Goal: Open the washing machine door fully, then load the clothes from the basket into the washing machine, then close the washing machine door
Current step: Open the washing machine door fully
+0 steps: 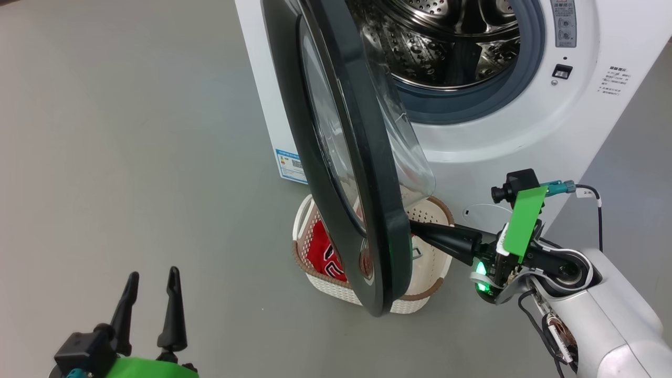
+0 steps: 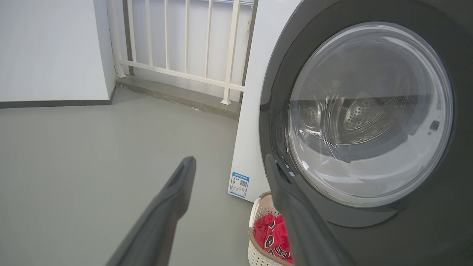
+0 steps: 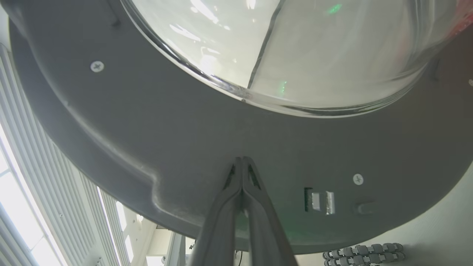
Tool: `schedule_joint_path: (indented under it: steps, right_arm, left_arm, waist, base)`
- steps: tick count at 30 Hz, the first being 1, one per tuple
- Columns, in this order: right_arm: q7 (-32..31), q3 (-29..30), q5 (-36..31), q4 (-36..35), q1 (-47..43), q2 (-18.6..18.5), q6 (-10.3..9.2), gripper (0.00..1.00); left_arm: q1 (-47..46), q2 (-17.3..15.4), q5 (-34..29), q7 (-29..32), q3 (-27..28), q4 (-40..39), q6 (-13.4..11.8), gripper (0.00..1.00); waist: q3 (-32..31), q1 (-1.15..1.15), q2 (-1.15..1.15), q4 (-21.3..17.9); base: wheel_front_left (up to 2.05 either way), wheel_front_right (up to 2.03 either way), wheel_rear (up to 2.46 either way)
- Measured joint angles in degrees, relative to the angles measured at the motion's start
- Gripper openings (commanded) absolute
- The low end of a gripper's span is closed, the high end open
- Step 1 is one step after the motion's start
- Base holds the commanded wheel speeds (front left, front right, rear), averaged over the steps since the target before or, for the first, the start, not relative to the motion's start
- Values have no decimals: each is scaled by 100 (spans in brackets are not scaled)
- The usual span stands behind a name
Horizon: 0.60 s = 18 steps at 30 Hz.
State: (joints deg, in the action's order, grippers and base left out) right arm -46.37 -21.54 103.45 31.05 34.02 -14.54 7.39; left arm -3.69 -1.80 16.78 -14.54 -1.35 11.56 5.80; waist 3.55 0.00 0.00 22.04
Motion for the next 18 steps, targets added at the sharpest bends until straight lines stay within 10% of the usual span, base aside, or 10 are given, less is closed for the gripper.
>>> schedule_joint_path:
  steps: [18]
  right_arm:
    - [116,187,-94,-64,-1,4,0,0]
  left_arm:
    - [-1,0,1,0,12,-1,0,100]
  waist:
    - [64,0,0,-124]
  base:
    - [0,0,0]
